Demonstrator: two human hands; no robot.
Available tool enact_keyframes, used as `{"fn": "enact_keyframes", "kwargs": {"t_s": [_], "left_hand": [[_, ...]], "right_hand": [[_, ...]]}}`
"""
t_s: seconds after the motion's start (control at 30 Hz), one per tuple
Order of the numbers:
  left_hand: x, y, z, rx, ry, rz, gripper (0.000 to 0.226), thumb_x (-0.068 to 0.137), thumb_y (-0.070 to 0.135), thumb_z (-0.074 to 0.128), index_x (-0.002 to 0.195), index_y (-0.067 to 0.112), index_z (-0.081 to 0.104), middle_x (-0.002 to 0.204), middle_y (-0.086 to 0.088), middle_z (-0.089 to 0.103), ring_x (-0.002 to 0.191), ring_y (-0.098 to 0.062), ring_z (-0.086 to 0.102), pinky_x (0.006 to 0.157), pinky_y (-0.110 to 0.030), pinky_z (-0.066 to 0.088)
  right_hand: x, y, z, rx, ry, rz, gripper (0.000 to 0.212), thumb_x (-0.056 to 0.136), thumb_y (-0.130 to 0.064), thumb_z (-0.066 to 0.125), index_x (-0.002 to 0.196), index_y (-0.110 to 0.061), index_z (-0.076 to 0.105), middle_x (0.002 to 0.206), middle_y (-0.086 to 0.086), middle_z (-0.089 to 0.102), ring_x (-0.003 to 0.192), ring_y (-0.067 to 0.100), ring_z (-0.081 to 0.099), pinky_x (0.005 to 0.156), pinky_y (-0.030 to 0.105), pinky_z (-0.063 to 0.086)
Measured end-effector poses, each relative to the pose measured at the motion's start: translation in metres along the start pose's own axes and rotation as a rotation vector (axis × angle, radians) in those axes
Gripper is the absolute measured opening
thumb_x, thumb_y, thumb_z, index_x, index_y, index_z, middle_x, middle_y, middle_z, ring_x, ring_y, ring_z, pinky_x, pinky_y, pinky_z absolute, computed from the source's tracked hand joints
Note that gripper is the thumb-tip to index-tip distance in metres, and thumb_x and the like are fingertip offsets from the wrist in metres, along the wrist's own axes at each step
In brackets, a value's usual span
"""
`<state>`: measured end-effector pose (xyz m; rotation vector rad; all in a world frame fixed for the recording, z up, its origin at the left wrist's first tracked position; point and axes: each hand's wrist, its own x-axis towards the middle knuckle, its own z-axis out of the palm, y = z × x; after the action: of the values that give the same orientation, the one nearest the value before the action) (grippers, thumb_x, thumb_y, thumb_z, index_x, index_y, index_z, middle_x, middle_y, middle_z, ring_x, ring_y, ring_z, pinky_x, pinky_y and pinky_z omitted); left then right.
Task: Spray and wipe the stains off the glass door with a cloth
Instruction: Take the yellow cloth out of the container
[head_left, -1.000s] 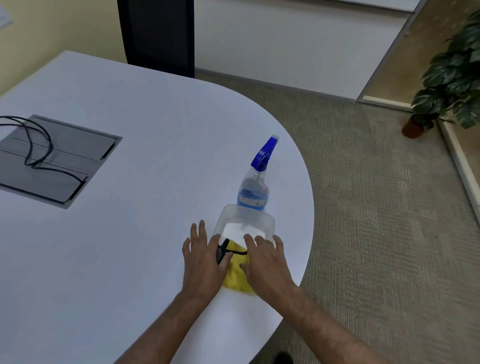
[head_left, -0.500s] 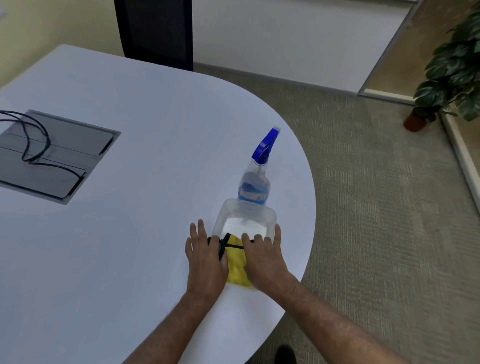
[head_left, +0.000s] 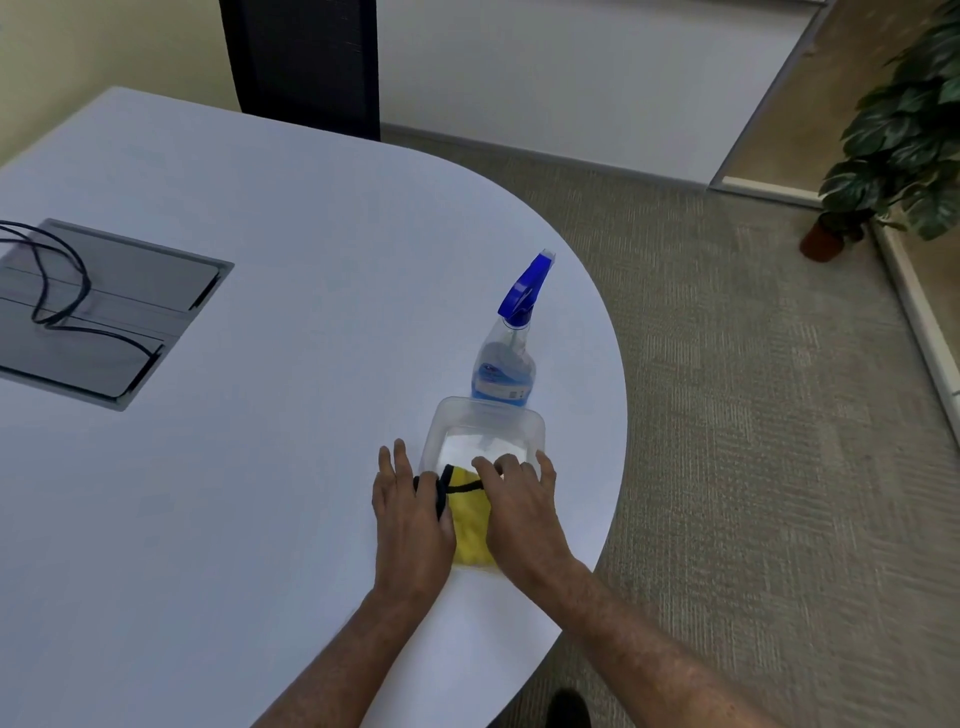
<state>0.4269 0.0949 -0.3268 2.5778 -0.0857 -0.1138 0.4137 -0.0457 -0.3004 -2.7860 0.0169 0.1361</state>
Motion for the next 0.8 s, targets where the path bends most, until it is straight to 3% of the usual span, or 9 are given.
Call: {"fn": "enact_keyframes", "kwargs": {"t_s": [0.07,0.13,0.23,0.33,0.5,0.63,0.73,0.8], "left_hand": [[0.000,0.000,-0.002,0.011,0.005,-0.006,0.022,0.104,0.013,0.057,0.119,0.001,0.068,0.170,-0.026,0.024,0.162,-0.042,0.011,0.130,-0.055,0.018],[0.000,0.000,-0.003,0.024,0.030,0.019,0.029,0.101,0.012,0.061,0.128,0.001,0.065,0.168,-0.028,0.028,0.161,-0.045,0.016,0.128,-0.057,0.020],[0.000,0.000,-0.008,0.004,0.061,0.072,0.044,0.099,0.013,0.065,0.141,0.000,0.058,0.167,-0.028,0.031,0.159,-0.045,0.020,0.128,-0.060,0.022],[0.002,-0.001,-0.016,-0.074,0.055,0.129,0.053,0.101,0.017,0.065,0.150,0.005,0.050,0.170,-0.019,0.029,0.163,-0.034,0.013,0.131,-0.055,0.017],[0.008,0.001,-0.041,-0.301,-0.100,0.187,0.075,0.097,0.025,0.071,0.161,0.027,0.031,0.174,0.008,0.019,0.163,-0.010,-0.001,0.130,-0.036,0.016],[0.020,0.013,-0.071,-0.290,-0.177,0.291,0.095,0.089,0.030,0.081,0.163,0.037,0.022,0.174,0.015,0.015,0.159,0.000,-0.009,0.127,-0.032,0.013],[0.030,0.026,-0.091,-0.216,-0.231,0.410,0.089,0.085,0.031,0.084,0.159,0.037,0.034,0.175,0.013,0.014,0.159,0.000,-0.012,0.128,-0.034,0.007],[0.034,0.032,-0.100,-0.171,-0.273,0.465,0.064,0.084,0.031,0.084,0.142,0.030,0.057,0.172,0.011,0.023,0.161,-0.003,-0.004,0.130,-0.035,0.007]], "right_hand": [[-0.003,-0.002,-0.005,0.135,0.017,-0.015,0.068,0.079,0.014,0.058,0.142,-0.011,0.057,0.124,0.014,0.062,0.112,0.033,0.061,0.112,0.044,0.042],[-0.006,-0.003,-0.012,0.306,0.072,-0.011,0.064,0.086,0.013,0.053,0.145,-0.011,0.054,0.130,0.012,0.058,0.119,0.028,0.056,0.098,0.037,0.052],[-0.010,-0.002,-0.027,0.536,0.142,0.042,0.062,0.086,0.014,0.049,0.142,-0.013,0.056,0.127,0.004,0.060,0.120,0.019,0.056,0.104,0.024,0.047],[-0.011,0.000,-0.043,0.771,0.168,0.137,0.067,0.081,0.017,0.049,0.134,-0.021,0.061,0.115,-0.005,0.065,0.114,0.008,0.061,0.101,0.019,0.047],[-0.014,0.005,-0.067,0.964,0.166,0.183,0.070,0.081,0.014,0.050,0.131,-0.033,0.063,0.107,-0.009,0.068,0.109,0.011,0.064,0.095,0.024,0.052],[-0.021,0.004,-0.088,1.040,0.137,0.135,0.072,0.081,0.014,0.049,0.129,-0.037,0.062,0.106,-0.004,0.069,0.106,0.013,0.062,0.100,0.034,0.051],[-0.026,0.000,-0.104,1.070,0.115,0.066,0.067,0.079,0.011,0.049,0.131,-0.031,0.062,0.104,-0.001,0.070,0.105,0.020,0.063,0.104,0.039,0.049],[-0.029,-0.003,-0.114,1.083,0.102,0.025,0.066,0.078,0.008,0.049,0.131,-0.028,0.062,0.103,0.001,0.070,0.104,0.022,0.064,0.100,0.035,0.050]]}}
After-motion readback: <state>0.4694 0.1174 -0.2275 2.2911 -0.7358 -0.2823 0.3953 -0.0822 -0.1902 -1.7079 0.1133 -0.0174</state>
